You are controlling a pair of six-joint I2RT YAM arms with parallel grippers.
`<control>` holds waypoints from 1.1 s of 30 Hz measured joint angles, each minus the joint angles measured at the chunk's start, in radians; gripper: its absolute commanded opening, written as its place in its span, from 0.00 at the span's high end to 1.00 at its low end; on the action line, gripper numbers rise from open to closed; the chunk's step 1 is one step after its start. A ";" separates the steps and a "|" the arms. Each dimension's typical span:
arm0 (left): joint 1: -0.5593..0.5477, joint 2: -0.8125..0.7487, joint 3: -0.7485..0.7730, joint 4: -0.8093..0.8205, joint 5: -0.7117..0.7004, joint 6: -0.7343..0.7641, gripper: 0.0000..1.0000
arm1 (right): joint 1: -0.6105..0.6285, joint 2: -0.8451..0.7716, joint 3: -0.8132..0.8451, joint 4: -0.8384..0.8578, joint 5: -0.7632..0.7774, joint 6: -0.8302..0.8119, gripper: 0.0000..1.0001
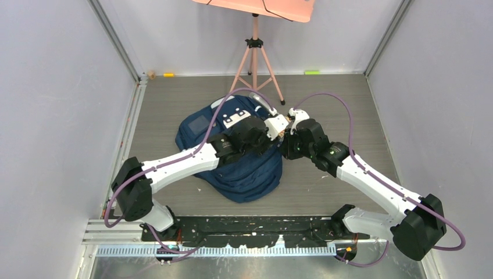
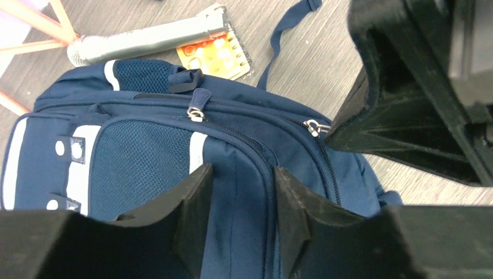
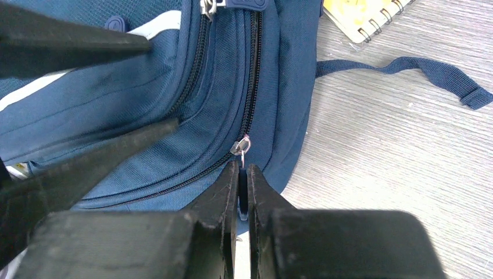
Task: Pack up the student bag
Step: Zip the student bag at the center of the board.
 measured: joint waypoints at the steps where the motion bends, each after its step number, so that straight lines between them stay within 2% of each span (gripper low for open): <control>1: 0.000 0.001 -0.003 0.000 0.000 0.000 0.82 | 0.000 0.000 0.000 0.000 0.001 0.000 1.00; 2: 0.000 0.001 -0.007 0.000 0.003 0.002 0.93 | 0.000 0.000 0.000 -0.001 0.002 0.000 1.00; 3: 0.000 0.001 -0.010 0.001 0.008 0.000 1.00 | 0.000 0.000 0.000 0.000 0.003 0.000 1.00; 7: -0.005 -0.014 -0.040 0.019 0.035 0.022 1.00 | 0.000 0.000 0.003 -0.014 0.006 -0.001 1.00; 12: -0.004 -0.110 -0.128 0.056 0.074 0.018 1.00 | 0.011 0.011 0.049 -0.056 -0.015 -0.019 1.00; 22: -0.003 -0.243 -0.194 -0.043 0.130 -0.039 1.00 | 0.020 0.105 0.145 -0.104 -0.089 -0.111 0.99; 33: -0.003 -0.425 -0.315 -0.080 0.115 -0.149 1.00 | 0.036 0.207 0.158 0.014 -0.123 -0.130 1.00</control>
